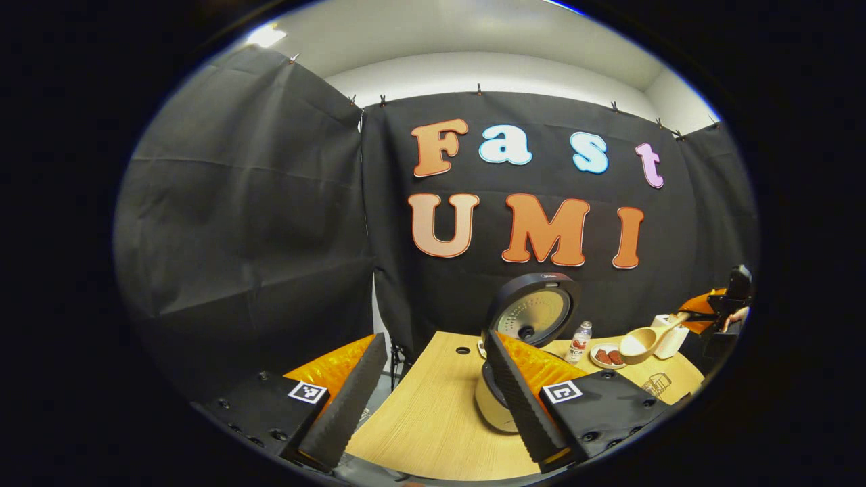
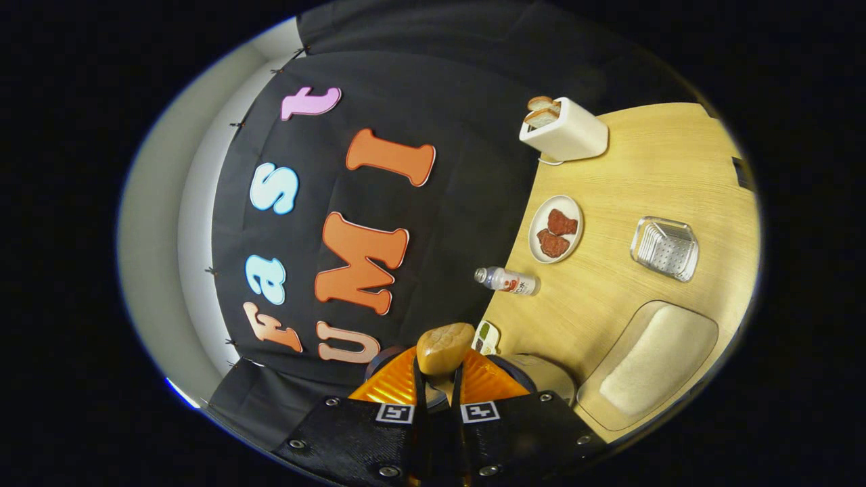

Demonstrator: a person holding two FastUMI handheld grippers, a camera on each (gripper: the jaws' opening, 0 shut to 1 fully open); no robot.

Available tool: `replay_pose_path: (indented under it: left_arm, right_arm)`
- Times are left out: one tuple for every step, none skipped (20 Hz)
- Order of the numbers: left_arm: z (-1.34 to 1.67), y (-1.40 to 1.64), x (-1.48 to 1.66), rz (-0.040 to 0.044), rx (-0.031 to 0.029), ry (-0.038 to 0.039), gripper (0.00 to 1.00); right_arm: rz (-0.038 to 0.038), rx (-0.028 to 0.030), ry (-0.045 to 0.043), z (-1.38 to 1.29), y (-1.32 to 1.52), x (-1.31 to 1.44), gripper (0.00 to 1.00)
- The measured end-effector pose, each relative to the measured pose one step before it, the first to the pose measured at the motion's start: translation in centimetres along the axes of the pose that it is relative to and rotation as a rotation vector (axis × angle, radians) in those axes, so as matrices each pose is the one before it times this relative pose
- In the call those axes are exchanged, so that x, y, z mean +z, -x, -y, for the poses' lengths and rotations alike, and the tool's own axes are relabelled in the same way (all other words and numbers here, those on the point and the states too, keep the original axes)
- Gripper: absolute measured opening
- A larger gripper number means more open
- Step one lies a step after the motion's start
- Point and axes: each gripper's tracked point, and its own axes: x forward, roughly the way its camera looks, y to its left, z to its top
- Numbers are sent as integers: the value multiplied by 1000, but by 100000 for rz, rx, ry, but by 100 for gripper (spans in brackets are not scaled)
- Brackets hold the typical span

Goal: Close the left gripper, press the button to open the rice cooker; take a wooden spoon from the chopstick holder with the right hand, scoop a spoonful of rice and pour it into the rice cooker, then put the wooden spoon back into the chopstick holder.

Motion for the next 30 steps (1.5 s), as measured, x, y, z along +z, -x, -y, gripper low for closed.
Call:
replay_pose_path:
  left_arm:
    - [-120,-26,290,360,-62,-146,100]
    - [-173,12,64,217,113,-179,100]
    - [-99,-87,124,247,72,-242,100]
    - [-143,-141,115,191,291,-205,100]
    - [-195,-159,106,7,250,-328,100]
    - [-120,-173,-35,-197,299,-406,100]
    - [-83,-134,-57,-308,112,-226,100]
    - [-8,-124,170,341,-169,267,100]
    - [6,-123,304,404,-225,479,100]
    - [-101,-161,209,249,-34,215,100]
    - [-102,-109,67,117,113,-129,100]
    - [-115,-230,58,202,144,-222,100]
    - [-29,-175,133,266,179,-217,100]
    - [-75,-229,-25,25,172,-312,100]
    - [-66,-252,-22,-33,209,-247,100]
    - [-40,-100,-40,-220,-18,-188,100]
    - [-39,-137,-58,-244,104,-170,100]
    - [-59,-89,-145,-257,57,-162,100]
    - [-22,-119,-63,-172,123,-102,100]
    - [-31,-213,-109,-134,49,-99,100]
    - [-59,-107,-25,-155,164,-63,100]
    - [-40,6,-96,-220,9,-77,100]
    - [-61,-147,-101,-196,96,-21,100]
    - [50,-121,-82,-348,5,-29,100]
    - [35,-75,-84,-177,18,-36,100]
    - [-32,-56,26,-59,22,-74,100]
    - [-42,-99,-9,28,22,-131,100]
    - [31,-38,91,69,49,-137,100]
    - [35,-57,-44,112,29,-86,100]
    - [73,-50,40,-14,-54,3,100]
  right_arm:
    - [-255,697,825,-858,-826,-407,11]
    - [-134,451,700,-621,-615,-554,11]
    - [-577,488,1082,-666,-960,-551,11]
    - [-413,202,883,-503,-792,-447,11]
    - [-562,223,1526,-476,-919,-418,11]
    - [-653,85,1761,-361,-785,-476,11]
    - [-438,-231,2072,-602,-771,-527,11]
    - [-605,-90,2216,-340,-670,-469,11]
    - [-227,-478,2519,-198,-770,-225,11]
    - [-507,-649,2519,-35,-619,-390,11]
    - [-305,-798,2131,-3,-596,-421,11]
    - [-256,-665,1824,89,-559,-297,11]
    - [-480,-740,1299,47,-381,-293,11]
    - [-546,-738,1143,148,-356,-406,11]
    - [-521,-836,849,160,-383,-344,11]
    - [-498,-744,966,96,-327,-272,11]
    - [9,-613,1310,123,-243,-186,11]
    - [66,-553,1427,105,-186,-104,11]
    - [253,-523,1200,69,-156,26,11]
    - [311,-217,1114,202,-93,129,11]
    - [472,-213,974,-43,-67,41,11]
    - [227,-131,1051,-8,-109,74,11]
    - [270,-159,924,-91,-24,-77,11]
    - [487,-19,892,-81,-15,29,11]
    - [203,25,960,-40,-25,86,11]
    - [270,123,1051,-124,-50,32,11]
    - [276,282,1082,-135,-16,-84,11]
    - [122,232,1298,-125,-22,2,11]
    - [223,322,1170,-224,-46,-11,11]
    - [312,411,1399,-156,-30,33,11]
